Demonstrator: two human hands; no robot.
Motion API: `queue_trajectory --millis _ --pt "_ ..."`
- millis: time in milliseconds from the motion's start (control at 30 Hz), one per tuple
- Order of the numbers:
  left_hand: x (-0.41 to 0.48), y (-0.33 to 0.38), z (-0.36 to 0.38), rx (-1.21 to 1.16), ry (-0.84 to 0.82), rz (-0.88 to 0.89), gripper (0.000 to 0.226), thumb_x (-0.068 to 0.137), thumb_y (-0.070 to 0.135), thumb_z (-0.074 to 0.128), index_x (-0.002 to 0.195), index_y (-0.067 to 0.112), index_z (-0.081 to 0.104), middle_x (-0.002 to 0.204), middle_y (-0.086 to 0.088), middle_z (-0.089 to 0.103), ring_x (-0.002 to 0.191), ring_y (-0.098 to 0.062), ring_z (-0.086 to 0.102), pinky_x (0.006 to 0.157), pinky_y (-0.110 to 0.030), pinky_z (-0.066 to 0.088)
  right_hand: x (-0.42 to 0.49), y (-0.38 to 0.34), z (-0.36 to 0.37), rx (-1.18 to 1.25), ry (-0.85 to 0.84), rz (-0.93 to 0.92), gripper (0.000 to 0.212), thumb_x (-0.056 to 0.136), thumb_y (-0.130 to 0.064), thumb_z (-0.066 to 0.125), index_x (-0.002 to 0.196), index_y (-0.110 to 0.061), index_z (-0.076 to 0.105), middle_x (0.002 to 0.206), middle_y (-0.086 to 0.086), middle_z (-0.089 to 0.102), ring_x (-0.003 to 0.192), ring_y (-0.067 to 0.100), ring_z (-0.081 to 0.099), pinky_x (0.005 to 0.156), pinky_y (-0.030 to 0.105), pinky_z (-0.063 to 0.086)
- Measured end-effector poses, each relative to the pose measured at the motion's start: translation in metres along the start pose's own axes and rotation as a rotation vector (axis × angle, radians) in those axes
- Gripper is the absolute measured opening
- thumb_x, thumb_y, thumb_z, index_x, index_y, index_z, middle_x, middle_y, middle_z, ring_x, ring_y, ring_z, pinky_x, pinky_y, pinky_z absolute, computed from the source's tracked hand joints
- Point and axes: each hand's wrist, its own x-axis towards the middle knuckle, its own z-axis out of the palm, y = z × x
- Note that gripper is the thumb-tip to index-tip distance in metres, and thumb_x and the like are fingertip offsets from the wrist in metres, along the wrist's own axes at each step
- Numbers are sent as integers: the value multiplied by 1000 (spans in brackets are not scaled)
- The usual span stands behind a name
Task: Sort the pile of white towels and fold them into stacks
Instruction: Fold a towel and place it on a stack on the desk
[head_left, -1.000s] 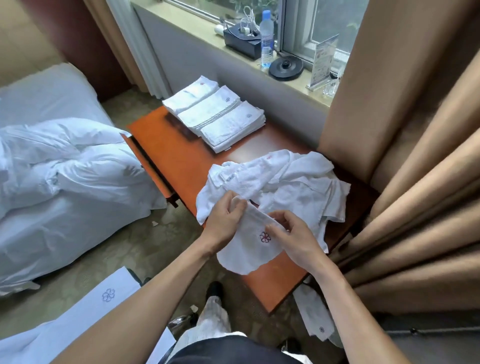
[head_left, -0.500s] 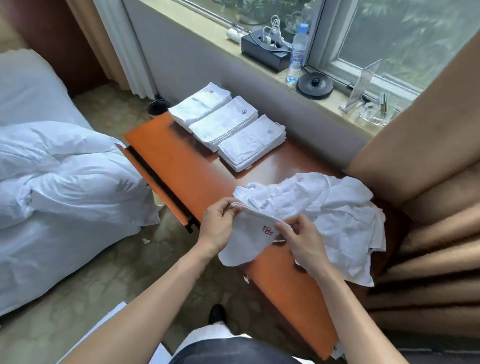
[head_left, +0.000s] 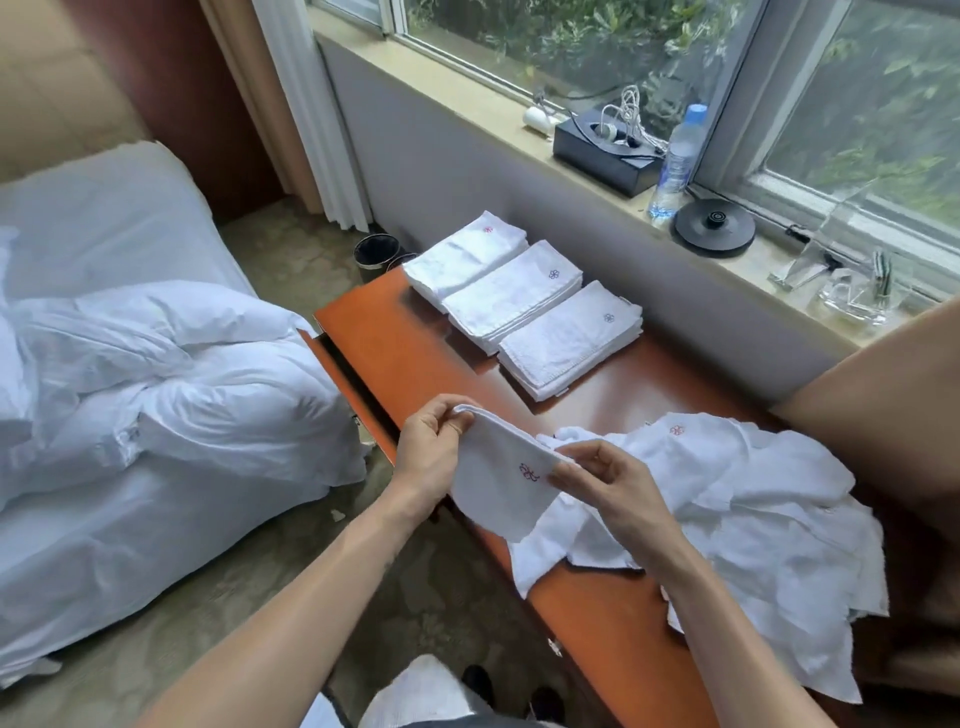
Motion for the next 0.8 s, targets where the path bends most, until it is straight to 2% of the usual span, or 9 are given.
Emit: queue_trajectory --millis 100,167,300,367,533,667,733,800 --pt "14 -1 -15 23 35 14 26 105 14 56 93 31 73 95 11 74 97 -11 64 84 -25 47 23 1 16 0 -42 -25 15 99 -16 68 115 -12 68 106 16 76 97 30 76 85 30 60" --pt "28 3 -26 48 44 35 28 105 15 56 93 35 72 94 13 74 95 -9 64 82 -25 47 38 -1 27 -43 -55 -53 13 101 -11 65 115 -10 66 103 18 74 95 32 75 89 34 60" --pt "63 8 -50 101 18 105 35 104 14 57 95 44 72 90 21 71 89 1 63 75 -13 44 69 -11 49 -108 -52 -63 10 101 -10 65 111 -12 67 102 4 75 95 27 74 88 34 60" --pt "85 3 -63 101 -17 127 35 104 14 57 97 45 71 91 20 72 88 2 63 73 -8 45 90 -12 61 -104 -34 -52 8 101 -9 66 109 -11 67 101 3 75 94 27 74 87 33 60" --pt "165 -1 -107 82 -147 154 28 104 15 57 98 39 70 97 18 71 92 5 63 72 -7 46 151 -19 109 -166 77 -14 16 95 -6 73 107 -14 67 96 -3 76 93 18 73 84 27 58" --pt "213 -6 -142 150 -288 138 17 105 12 56 109 24 67 109 8 72 103 0 65 84 -19 51 178 -17 155 -334 131 96 13 93 -7 73 100 -17 70 88 -6 78 87 14 72 75 20 53" --pt "239 2 -151 116 -322 154 20 105 2 51 112 13 67 109 7 72 101 8 65 87 -13 52 193 -26 169 -354 207 74 10 95 -10 71 99 -19 70 86 -5 78 84 11 72 69 14 48" --pt "265 11 -158 90 -361 153 18 105 2 51 112 10 65 109 6 71 100 10 64 84 -9 49 210 -38 179 -364 270 46 7 96 -14 69 98 -21 69 86 -4 77 81 11 71 70 15 49"
